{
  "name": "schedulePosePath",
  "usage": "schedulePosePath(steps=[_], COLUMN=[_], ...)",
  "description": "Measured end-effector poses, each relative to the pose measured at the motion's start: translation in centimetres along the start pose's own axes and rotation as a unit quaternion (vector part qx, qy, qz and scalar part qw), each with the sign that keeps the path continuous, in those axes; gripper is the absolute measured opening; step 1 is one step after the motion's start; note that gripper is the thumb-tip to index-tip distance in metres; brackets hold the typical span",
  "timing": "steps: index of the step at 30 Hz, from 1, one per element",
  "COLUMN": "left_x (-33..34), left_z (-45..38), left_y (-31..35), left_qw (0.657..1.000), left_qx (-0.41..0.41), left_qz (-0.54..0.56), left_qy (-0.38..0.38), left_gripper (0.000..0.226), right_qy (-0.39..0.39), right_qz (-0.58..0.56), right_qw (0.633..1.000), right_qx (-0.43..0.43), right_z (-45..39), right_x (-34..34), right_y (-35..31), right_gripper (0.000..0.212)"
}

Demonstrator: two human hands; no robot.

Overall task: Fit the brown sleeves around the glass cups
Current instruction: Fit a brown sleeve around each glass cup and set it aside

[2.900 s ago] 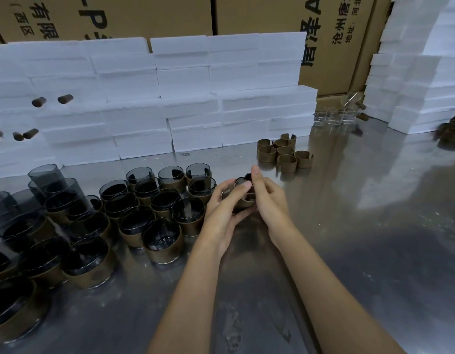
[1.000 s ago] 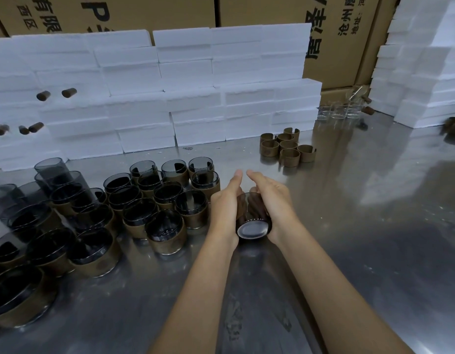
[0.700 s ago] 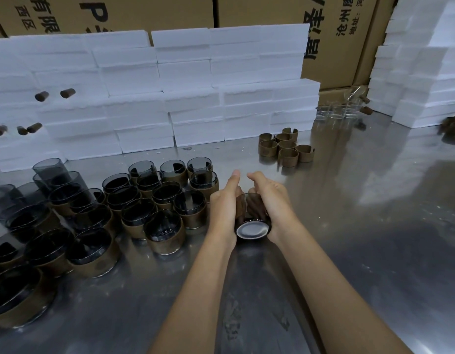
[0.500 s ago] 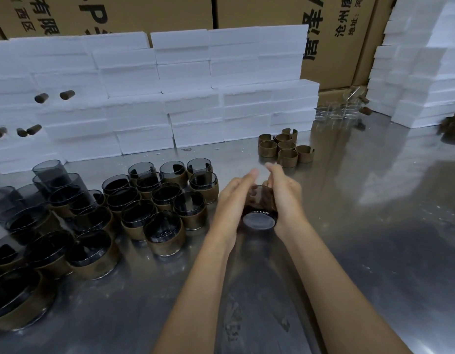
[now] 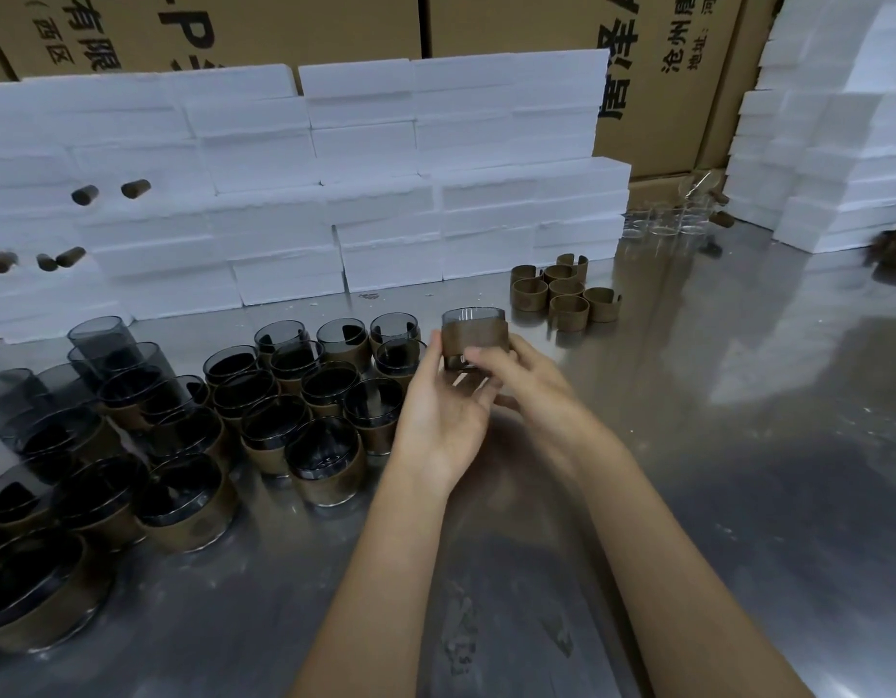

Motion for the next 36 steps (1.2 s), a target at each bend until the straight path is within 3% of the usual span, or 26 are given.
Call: schedulePosePath(steps=[4, 7, 11, 18, 23, 30, 36], left_x=[-0.6, -0.7, -0.7, -0.6, -0.4, 0.0, -0.2], left_z=[-0.5, -0.5, -0.3, -0.4, -0.6, 0.0, 0.8], left_y=[0.0, 0.2, 0.4, 0.6, 0.7, 0.8, 1.3], left_qw=[0.999, 0.996, 0.991, 0.974, 0.928, 0.892, 0.866], left_qx=[0.016, 0.034, 0.046, 0.103, 0.217, 0.267, 0.3], left_qz=[-0.031, -0.071, -0.121, -0.199, -0.297, -0.361, -0.397], left_qy=[0.02, 0.041, 0.038, 0.043, 0.058, 0.04, 0.057], left_gripper=[0.055, 0.057, 0.054, 0.044, 0.042, 0.046, 0.041], right_qy=[0.058, 0.149, 0.19, 0.201, 0.142, 0.118, 0.024], right_qz=[0.099, 0.207, 0.264, 0.277, 0.377, 0.411, 0.406], right_qw=[0.987, 0.948, 0.907, 0.906, 0.906, 0.896, 0.906], right_qx=[-0.109, -0.189, -0.266, -0.248, -0.131, -0.121, -0.114], right_z=[-0.1, 0.2, 0.6, 0.2, -1.0, -0.8, -0.3], right_x=[0.7, 0.8, 1.1, 0.9, 0.1, 0.3, 1.2], right_y=[0.2, 0.4, 0.1, 0.9, 3.1, 3.1, 2.9], right_gripper=[0.052, 0.075, 0.077, 0.077, 0.072, 0.065, 0.094])
Point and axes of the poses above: each hand's wrist, its own z-axis away from the middle knuckle, its own x-axis out of the palm, y = z × x, the point moved 3 cm from there along -z, towards the middle knuckle, and after that the axes turned 10 degrees about y, right-handed, at the moved point
